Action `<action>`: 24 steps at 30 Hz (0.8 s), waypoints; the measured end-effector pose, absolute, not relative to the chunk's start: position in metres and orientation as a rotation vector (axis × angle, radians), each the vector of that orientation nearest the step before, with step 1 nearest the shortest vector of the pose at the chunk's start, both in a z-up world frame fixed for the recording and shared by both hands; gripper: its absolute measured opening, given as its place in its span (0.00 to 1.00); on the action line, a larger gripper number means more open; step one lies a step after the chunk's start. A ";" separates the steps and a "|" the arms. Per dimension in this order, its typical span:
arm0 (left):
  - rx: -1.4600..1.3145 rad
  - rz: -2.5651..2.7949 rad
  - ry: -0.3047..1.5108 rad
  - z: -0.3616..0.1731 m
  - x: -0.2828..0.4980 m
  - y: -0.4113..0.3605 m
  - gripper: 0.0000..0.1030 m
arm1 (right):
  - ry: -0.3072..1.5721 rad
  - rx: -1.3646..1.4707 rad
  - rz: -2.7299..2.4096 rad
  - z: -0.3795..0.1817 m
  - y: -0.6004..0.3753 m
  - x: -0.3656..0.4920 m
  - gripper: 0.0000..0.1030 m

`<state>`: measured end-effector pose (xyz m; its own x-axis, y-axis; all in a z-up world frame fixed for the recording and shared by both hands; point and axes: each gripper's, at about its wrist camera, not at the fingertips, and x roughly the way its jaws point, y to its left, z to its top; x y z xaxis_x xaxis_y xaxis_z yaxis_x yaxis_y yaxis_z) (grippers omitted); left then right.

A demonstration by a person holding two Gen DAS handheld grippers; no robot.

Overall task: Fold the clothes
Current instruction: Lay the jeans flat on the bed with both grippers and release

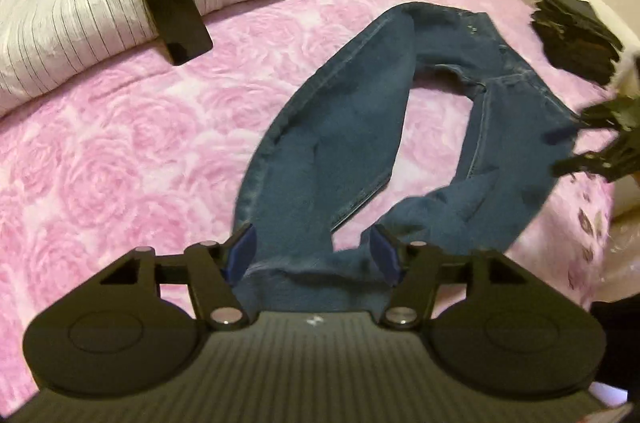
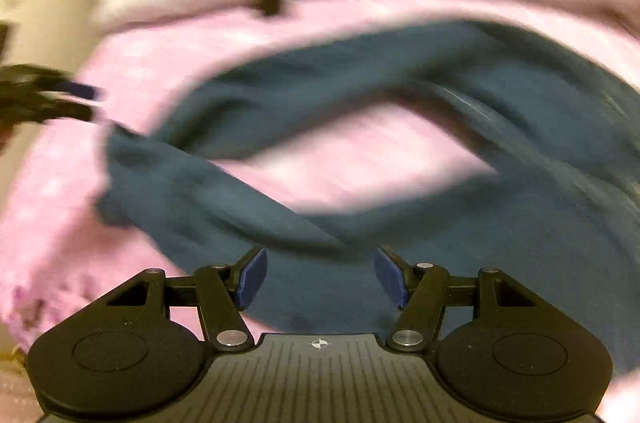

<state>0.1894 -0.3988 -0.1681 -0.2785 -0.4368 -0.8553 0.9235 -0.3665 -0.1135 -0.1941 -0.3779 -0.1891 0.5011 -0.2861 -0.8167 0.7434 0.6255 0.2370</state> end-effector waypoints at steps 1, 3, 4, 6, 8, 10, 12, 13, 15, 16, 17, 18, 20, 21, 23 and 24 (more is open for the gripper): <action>0.943 -1.798 0.763 -0.166 0.198 -0.396 0.57 | 0.806 0.596 -0.628 -0.190 -0.379 -0.169 0.60; 0.943 -1.774 0.745 -0.165 0.215 -0.390 0.57 | 0.786 0.557 -0.518 -0.200 -0.387 -0.122 0.60; 0.942 -1.762 0.749 -0.167 0.224 -0.386 0.57 | 0.806 0.515 -0.460 -0.206 -0.388 -0.098 0.60; 0.962 -1.737 0.751 -0.172 0.234 -0.377 0.57 | 0.857 0.389 -0.322 -0.219 -0.384 -0.052 0.80; 0.987 -1.714 0.750 -0.176 0.242 -0.369 0.57 | 0.899 0.250 -0.198 -0.230 -0.369 -0.023 0.86; 1.010 -1.680 0.734 -0.179 0.246 -0.359 0.57 | 0.941 0.107 -0.107 -0.243 -0.350 -0.001 0.86; 1.015 -1.650 0.737 -0.179 0.252 -0.352 0.57 | 0.978 0.006 -0.113 -0.258 -0.337 0.007 0.85; 1.019 -1.634 0.732 -0.178 0.254 -0.348 0.57 | 0.985 -0.001 -0.122 -0.261 -0.335 0.008 0.69; 1.019 -1.606 0.716 -0.172 0.257 -0.344 0.57 | 0.999 0.017 -0.140 -0.261 -0.328 0.007 0.30; 1.018 -1.596 0.709 -0.170 0.258 -0.342 0.57 | 1.005 0.021 -0.088 -0.258 -0.317 0.003 0.30; 1.015 -1.596 0.705 -0.168 0.256 -0.342 0.57 | 1.010 0.023 -0.025 -0.255 -0.306 -0.002 0.30; 1.013 -1.597 0.701 -0.166 0.254 -0.343 0.57 | 1.014 0.025 0.037 -0.252 -0.294 -0.007 0.30; 1.008 -1.598 0.693 -0.163 0.251 -0.344 0.57 | 1.049 -0.025 0.216 -0.258 -0.256 -0.017 0.30; 1.006 -1.602 0.689 -0.162 0.248 -0.345 0.57 | 1.063 -0.053 0.312 -0.263 -0.234 -0.023 0.30; 1.014 -1.632 0.688 -0.172 0.238 -0.353 0.57 | 1.092 -0.085 0.364 -0.275 -0.207 -0.033 0.30; 1.029 -1.650 0.688 -0.181 0.232 -0.360 0.57 | 1.115 -0.079 0.377 -0.281 -0.199 -0.037 0.30</action>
